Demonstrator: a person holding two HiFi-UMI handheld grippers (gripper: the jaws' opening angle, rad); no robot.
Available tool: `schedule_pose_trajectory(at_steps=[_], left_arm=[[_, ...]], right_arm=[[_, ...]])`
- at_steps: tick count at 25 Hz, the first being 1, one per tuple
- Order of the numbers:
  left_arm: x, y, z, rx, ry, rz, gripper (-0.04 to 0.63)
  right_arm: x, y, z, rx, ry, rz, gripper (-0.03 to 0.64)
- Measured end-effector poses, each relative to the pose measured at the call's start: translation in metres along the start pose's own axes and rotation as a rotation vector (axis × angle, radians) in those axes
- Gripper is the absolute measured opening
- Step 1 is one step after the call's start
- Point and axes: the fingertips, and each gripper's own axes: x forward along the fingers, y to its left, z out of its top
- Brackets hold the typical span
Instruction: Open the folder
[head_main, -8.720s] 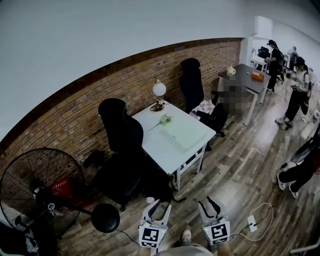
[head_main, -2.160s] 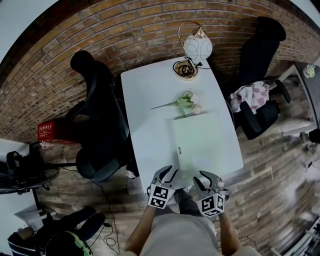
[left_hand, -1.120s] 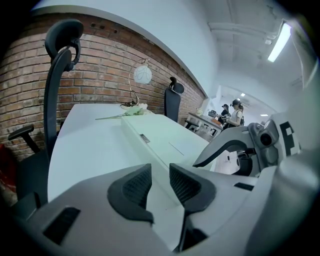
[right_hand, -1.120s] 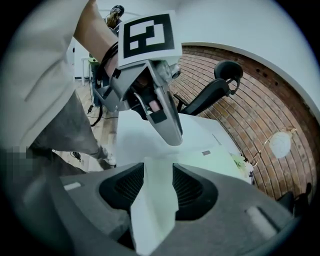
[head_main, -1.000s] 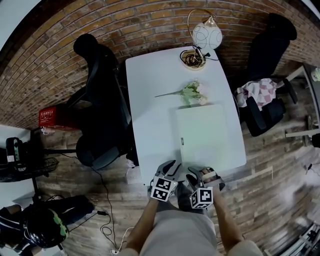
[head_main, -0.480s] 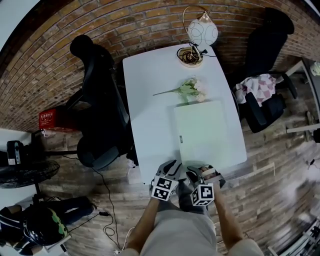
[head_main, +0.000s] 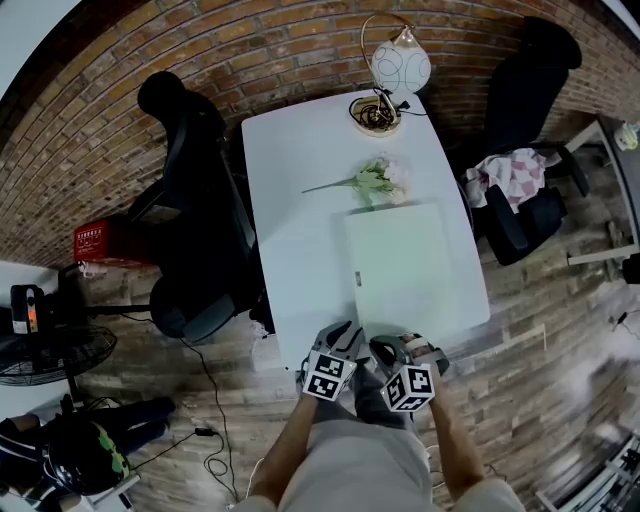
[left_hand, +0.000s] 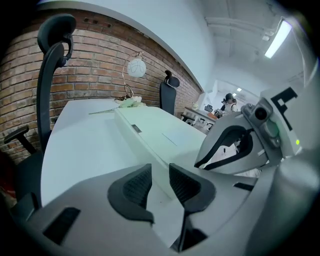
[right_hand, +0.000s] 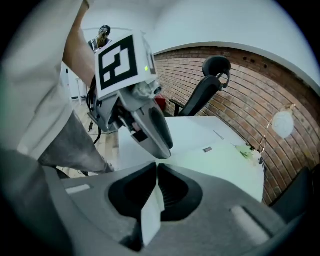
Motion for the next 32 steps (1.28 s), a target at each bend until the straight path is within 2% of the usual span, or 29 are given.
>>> schedule_pose_trajectory(at_steps=[3,18,32], left_arm=[[0.001,0.003,-0.006,0.003,0.017,-0.001,0.104],[0.001,-0.007,0.005,0.024,-0.013,-0.045,0.104],[0.003,-0.009,0.01,0.065,0.013,-0.039,0.109]], right_arm=[[-0.003,-0.003,0.005,0.016,-0.003,-0.014,0.015],[-0.022,-0.012,0.019,0.081,-0.037,-0.111,0.009],[-0.037,-0.018,0.028,0.112,-0.051,-0.182,0.006]])
